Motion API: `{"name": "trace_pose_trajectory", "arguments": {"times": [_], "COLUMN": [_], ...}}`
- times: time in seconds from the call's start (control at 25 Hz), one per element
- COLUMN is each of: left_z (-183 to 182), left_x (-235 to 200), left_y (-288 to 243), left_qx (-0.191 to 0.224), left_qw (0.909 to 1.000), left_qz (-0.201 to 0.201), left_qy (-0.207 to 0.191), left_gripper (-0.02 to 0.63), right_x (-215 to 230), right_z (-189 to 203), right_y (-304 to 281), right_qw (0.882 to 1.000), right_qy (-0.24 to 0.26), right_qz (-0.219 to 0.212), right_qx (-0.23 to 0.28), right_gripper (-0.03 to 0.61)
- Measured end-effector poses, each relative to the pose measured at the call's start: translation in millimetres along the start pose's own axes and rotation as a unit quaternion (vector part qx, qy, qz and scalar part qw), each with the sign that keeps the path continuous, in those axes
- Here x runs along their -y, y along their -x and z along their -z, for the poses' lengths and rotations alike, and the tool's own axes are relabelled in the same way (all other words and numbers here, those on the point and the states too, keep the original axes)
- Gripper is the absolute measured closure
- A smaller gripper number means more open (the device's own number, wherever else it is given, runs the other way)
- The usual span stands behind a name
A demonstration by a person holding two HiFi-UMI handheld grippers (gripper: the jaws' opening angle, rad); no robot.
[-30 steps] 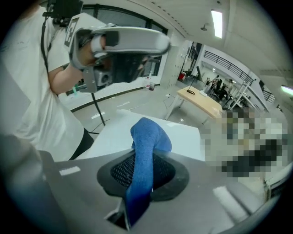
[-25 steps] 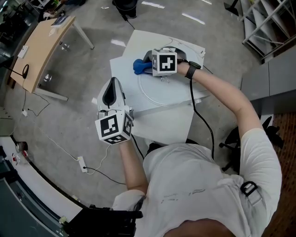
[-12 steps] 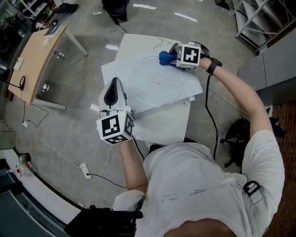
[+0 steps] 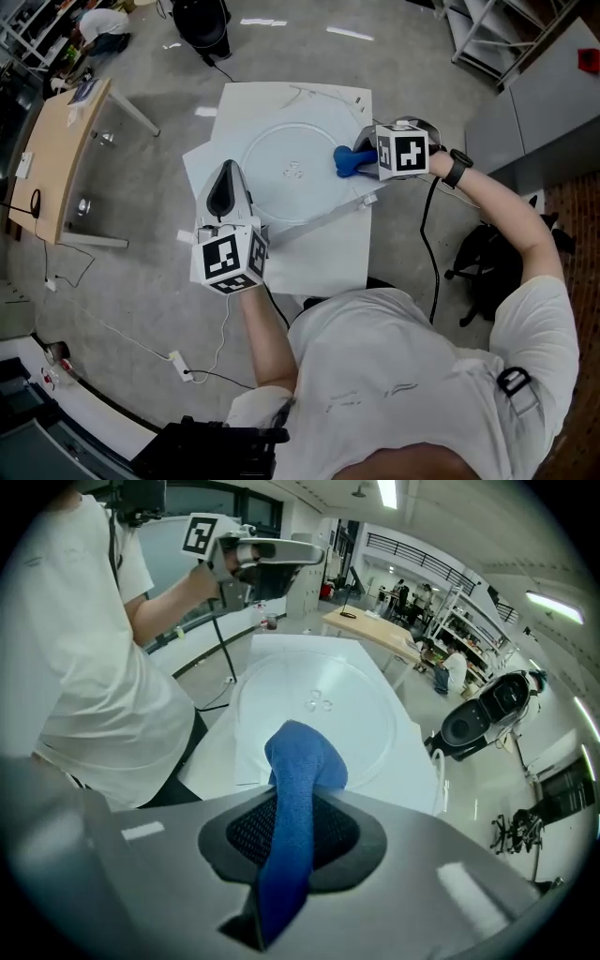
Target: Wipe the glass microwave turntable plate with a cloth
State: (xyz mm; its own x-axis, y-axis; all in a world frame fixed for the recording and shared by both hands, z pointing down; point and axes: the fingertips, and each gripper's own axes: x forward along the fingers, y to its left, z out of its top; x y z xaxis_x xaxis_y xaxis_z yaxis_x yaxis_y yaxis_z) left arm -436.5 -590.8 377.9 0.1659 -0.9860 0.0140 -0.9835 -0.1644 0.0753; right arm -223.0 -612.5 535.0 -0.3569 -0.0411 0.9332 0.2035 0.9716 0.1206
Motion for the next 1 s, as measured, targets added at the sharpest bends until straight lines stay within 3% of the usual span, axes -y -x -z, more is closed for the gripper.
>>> {"name": "trace_pose_trajectory", "arguments": {"times": [0.24, 0.44, 0.76, 0.84, 1.0], "left_z": [5.9, 8.2, 9.2, 9.7, 10.9], "left_x": [3.2, -11.2, -28.7, -33.1, -40.8], "left_y": [0.8, 9.4, 27.3, 32.4, 40.7], "left_qx": [-0.005, -0.005, 0.000, 0.000, -0.004], "left_qw": [1.0000, 0.9998, 0.9989, 0.9985, 0.9980], "left_qz": [0.001, -0.018, -0.045, -0.054, -0.062], "left_qy": [-0.001, 0.003, 0.009, 0.011, 0.011], "left_gripper": [0.612, 0.612, 0.612, 0.612, 0.612], "right_x": [-56.3, -90.8, -102.1, -92.3, -53.5], "right_z": [-27.4, -74.8, -154.2, -166.5, -189.8], "right_y": [-9.0, -13.1, -37.6, -46.1, -62.8], "right_qw": [0.998, 0.993, 0.983, 0.984, 0.984], "right_qy": [0.057, 0.082, 0.113, 0.117, 0.148], "right_qz": [-0.026, -0.064, -0.087, -0.078, -0.007], "right_qx": [0.009, 0.053, 0.112, 0.112, 0.100], "right_gripper": [0.514, 0.514, 0.511, 0.511, 0.511]}}
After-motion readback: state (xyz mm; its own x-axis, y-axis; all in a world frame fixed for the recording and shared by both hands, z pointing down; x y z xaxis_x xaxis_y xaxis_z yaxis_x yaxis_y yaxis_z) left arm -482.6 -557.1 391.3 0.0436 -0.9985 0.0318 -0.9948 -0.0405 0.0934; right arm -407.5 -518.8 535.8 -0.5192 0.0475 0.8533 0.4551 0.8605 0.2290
